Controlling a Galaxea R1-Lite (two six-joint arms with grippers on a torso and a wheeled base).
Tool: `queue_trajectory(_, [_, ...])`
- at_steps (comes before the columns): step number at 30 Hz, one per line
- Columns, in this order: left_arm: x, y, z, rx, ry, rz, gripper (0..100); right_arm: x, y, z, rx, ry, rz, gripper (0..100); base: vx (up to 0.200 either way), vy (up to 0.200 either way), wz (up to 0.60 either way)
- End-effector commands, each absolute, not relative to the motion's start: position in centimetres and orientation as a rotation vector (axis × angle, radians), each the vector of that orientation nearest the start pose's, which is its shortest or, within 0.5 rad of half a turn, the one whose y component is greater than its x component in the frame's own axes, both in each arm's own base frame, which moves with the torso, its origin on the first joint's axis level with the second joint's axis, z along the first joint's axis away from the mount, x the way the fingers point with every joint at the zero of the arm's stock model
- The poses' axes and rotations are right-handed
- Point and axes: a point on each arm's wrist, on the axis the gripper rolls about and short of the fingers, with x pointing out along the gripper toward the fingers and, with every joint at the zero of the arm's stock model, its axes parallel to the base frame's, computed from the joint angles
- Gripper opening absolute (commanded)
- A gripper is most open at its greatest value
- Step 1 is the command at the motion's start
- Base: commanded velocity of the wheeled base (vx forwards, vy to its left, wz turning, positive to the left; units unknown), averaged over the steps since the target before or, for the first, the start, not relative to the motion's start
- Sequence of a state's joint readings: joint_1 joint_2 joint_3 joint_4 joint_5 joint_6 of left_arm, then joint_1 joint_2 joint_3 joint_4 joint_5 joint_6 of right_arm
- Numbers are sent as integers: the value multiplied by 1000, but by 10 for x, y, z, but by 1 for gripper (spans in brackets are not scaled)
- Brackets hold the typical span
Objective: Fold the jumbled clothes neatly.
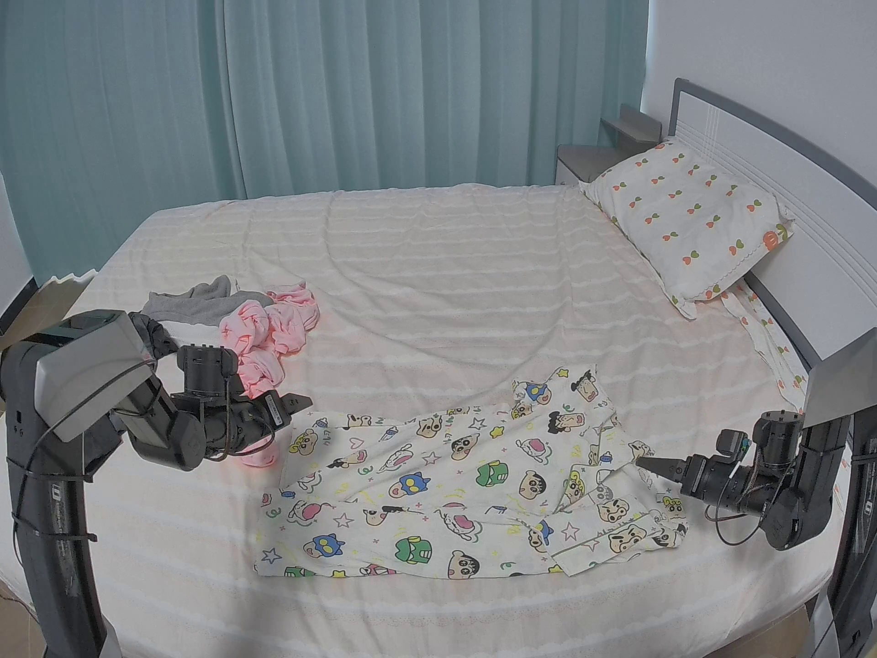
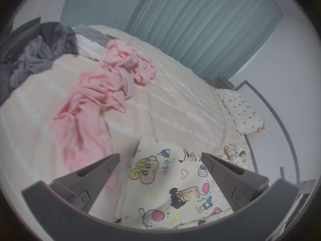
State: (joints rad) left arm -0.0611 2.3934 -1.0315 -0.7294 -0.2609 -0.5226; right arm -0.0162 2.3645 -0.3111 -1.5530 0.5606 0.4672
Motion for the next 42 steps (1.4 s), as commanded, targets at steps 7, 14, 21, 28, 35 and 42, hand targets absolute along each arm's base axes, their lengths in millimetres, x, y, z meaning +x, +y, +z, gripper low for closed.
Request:
queue_trajectory(7, [438,-61,-42,-560,748,-256,100,286,18,-31,575,612,372,100,0,0,0])
queue_trajectory(14, [443,-61,-38,-556,729,-256,100,281,18,-30,575,624,359,100,0,0,0])
queue_trajectory(21, [443,-38,-35,-448,714,-235,100,280,21,-31,572,632,368,100,0,0,0])
queue_trajectory(28, [445,-37,-35,-442,705,-230,100,281,21,-31,572,632,370,100,0,0,0])
queue_trajectory(35, [447,-45,-45,-434,721,-244,100,281,22,-30,570,627,373,100,0,0,0])
queue_trajectory(42, [449,-46,-44,-427,714,-247,100,282,24,-26,567,613,383,100,0,0,0])
